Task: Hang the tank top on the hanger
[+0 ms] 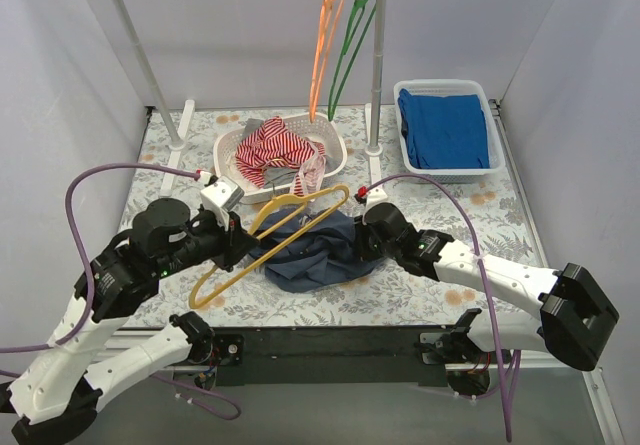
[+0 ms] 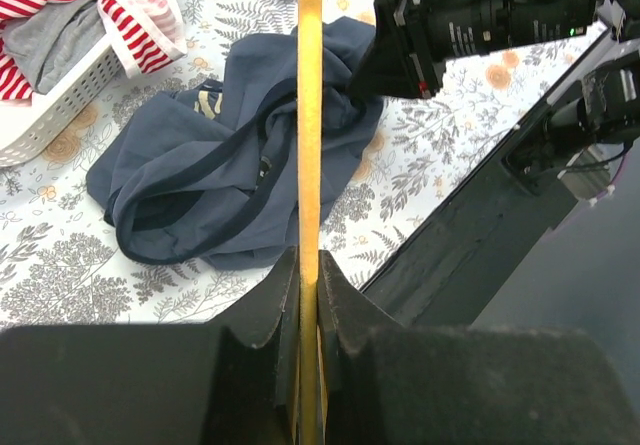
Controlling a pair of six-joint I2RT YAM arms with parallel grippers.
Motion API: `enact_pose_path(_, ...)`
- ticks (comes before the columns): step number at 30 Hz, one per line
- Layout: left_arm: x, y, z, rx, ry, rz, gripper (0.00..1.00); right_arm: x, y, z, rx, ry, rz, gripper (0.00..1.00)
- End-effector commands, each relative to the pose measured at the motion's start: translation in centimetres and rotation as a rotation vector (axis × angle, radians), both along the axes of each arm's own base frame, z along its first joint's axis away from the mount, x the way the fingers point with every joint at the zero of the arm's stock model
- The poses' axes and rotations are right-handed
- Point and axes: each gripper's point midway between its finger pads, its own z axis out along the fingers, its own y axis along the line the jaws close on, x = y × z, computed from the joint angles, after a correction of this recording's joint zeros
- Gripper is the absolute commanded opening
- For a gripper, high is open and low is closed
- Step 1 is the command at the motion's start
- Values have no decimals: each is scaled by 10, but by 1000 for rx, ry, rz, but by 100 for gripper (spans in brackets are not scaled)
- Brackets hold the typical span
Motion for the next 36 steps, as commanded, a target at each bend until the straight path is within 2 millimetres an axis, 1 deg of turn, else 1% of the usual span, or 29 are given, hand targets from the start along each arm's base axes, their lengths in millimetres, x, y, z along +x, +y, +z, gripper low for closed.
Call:
enact_pose_path(1, -6, 5, 10, 35, -38, -9, 0, 18, -3, 19, 16, -88, -70, 12)
enact_pose_path(2, -6, 6, 10, 40, -39, -11, 0, 20, -5, 20, 10, -93, -76, 8)
enact_pose_path(5, -14, 5, 6, 48, -26, -38, 0, 25, -8, 27, -7, -110, -97, 2)
enact_pose_path(7, -18, 6, 6, 42, -29, -49, 0, 27, -8, 32, -5, -125, -99, 1)
enact_pose_path(12, -21, 4, 5, 32, -35, -69, 0, 33, -8, 51, -1, -152, -119, 1)
enact_pose_path(14, -22, 0, 1, 40, -19, -86, 0, 35, -8, 58, 1, -166, -123, 1)
enact_pose_path(15, -22, -2, 1, 40, -15, -94, 0, 37, -7, 65, 8, -177, -126, 1)
enact_pose_path(18, -21, -7, -5, 54, 2, -108, 0, 40, -7, 75, 3, -194, -133, 1)
enact_pose_path(23, -19, -8, -7, 61, -2, -100, 0, 44, -10, 81, -16, -206, -147, 1)
enact_pose_path(29, -18, -11, -10, 75, 13, -107, 0, 49, -16, 94, -33, -236, -171, 1)
enact_pose_path(31, -17, -12, -11, 76, 14, -107, 0, 51, -17, 94, -46, -237, -169, 1)
enact_pose_path(36, -15, -14, -15, 90, 26, -105, 0, 51, -12, 100, -36, -240, -153, 1)
